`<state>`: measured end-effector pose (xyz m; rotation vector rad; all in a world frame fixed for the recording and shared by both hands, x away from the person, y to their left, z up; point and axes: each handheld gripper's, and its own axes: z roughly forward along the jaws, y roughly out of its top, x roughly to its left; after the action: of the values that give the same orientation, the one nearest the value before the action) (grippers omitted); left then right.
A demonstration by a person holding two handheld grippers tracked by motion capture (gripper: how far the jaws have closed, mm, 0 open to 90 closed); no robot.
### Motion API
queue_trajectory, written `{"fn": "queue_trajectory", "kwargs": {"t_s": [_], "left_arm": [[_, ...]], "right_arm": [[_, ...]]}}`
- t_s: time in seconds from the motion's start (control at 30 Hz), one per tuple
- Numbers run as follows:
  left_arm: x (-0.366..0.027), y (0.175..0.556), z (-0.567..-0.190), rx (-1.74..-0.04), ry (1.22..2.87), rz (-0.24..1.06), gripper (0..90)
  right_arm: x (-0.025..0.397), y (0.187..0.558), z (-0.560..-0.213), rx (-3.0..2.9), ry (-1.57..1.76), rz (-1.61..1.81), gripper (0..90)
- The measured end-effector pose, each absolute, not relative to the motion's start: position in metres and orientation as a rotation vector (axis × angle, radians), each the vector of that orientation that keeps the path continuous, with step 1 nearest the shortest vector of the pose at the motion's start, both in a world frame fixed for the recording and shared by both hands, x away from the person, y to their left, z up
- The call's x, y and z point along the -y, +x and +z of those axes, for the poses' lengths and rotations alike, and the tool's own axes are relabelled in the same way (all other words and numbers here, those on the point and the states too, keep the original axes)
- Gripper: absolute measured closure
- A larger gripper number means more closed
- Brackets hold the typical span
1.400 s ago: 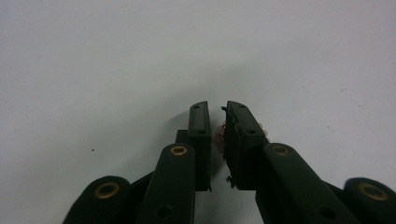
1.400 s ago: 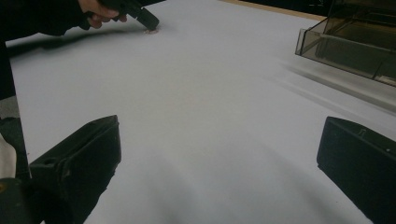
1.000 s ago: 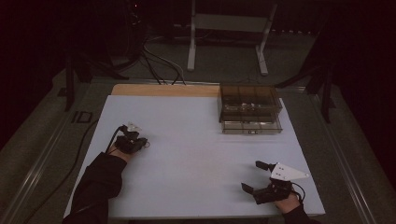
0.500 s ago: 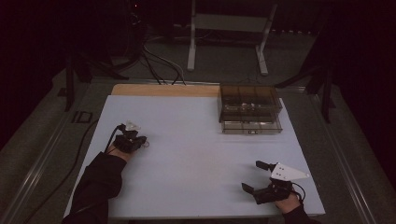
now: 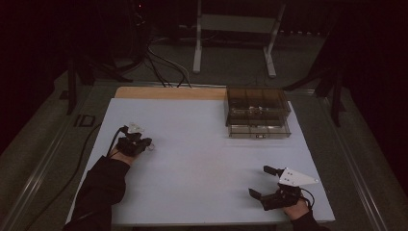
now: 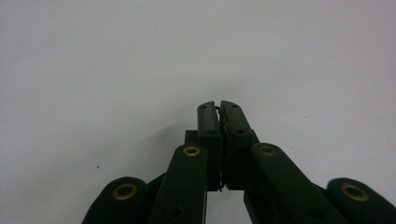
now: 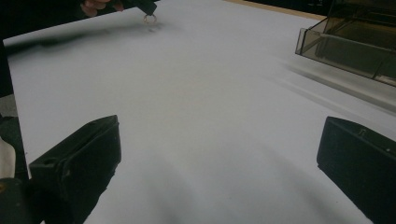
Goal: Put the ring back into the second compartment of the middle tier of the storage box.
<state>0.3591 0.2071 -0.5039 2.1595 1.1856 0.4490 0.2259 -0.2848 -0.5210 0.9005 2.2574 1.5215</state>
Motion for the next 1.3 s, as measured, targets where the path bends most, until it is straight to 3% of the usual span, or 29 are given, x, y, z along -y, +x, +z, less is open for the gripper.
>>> {"fn": "queue_trajectory", "kwargs": {"t_s": [1.3], "left_arm": [[-0.148, 0.364, -0.469, -0.977, 2.188, 0.396, 90.0]], "right_arm": [[0.285, 0.225, -0.520, -2.255, 0.900, 1.534, 0.0]]}}
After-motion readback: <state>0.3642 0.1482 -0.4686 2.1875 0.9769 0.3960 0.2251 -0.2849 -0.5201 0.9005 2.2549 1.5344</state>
